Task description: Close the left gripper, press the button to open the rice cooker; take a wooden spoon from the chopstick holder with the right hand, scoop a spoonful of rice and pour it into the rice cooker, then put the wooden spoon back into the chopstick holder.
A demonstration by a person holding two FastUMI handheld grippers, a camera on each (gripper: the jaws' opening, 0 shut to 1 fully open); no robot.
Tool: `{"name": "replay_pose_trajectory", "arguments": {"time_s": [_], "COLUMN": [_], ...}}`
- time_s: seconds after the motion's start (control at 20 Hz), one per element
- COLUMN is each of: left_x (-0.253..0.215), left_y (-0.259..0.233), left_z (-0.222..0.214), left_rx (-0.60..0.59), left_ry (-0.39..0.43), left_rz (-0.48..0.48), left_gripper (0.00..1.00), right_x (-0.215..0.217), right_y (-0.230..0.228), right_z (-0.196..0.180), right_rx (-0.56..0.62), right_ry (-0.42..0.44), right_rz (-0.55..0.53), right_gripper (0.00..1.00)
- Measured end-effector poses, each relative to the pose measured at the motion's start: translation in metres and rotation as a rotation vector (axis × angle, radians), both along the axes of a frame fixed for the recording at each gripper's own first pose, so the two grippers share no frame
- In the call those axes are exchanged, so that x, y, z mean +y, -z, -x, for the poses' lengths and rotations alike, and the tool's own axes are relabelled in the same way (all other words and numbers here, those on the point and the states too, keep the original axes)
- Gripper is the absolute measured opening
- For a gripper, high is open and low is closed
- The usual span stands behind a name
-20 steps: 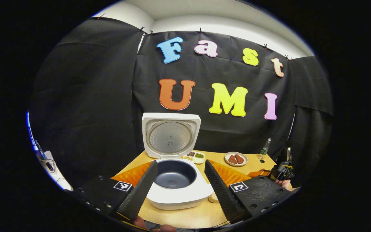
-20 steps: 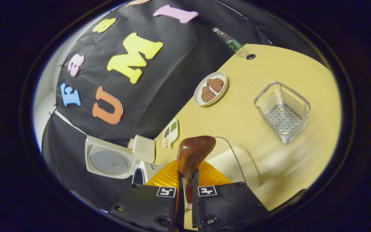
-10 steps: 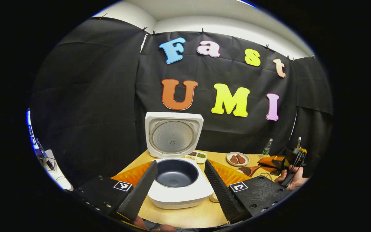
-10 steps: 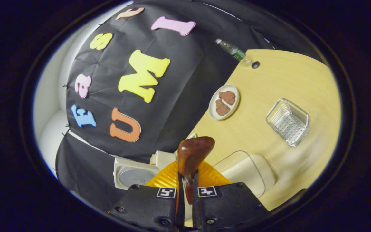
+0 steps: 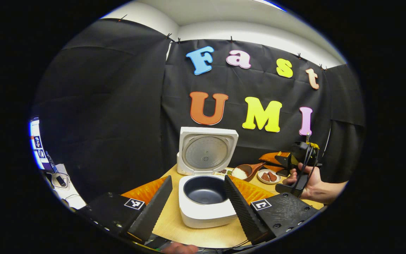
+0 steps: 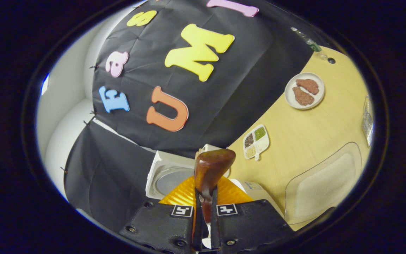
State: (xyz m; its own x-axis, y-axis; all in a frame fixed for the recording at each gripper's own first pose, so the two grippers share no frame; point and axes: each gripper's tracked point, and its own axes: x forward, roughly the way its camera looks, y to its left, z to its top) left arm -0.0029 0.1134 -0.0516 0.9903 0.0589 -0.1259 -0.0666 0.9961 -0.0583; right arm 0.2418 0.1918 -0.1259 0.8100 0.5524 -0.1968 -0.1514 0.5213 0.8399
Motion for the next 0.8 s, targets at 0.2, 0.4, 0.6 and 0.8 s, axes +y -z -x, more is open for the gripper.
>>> {"name": "replay_pose_trajectory", "arguments": {"time_s": [0.2,0.4,0.6,0.8], "left_x": [0.021,0.035,0.043,0.047], "left_y": [0.005,0.012,0.020,0.020], "left_z": [0.014,0.028,0.038,0.043], "left_rx": [0.004,0.017,0.036,0.032], "left_ry": [-0.040,-0.061,-0.089,-0.113], "left_rz": [0.005,0.002,0.015,0.034], "left_gripper": [0.94,0.94,0.94,0.94], "right_x": [0.038,0.057,0.067,0.074], "right_y": [0.024,0.045,0.058,0.056], "right_z": [-0.008,-0.010,-0.012,-0.014], "right_rx": [-0.015,-0.022,-0.056,-0.102], "right_ry": [-0.052,-0.078,-0.099,-0.110], "right_rz": [0.162,0.276,0.406,0.505], "right_gripper": [0.11,0.11,0.11,0.11]}}
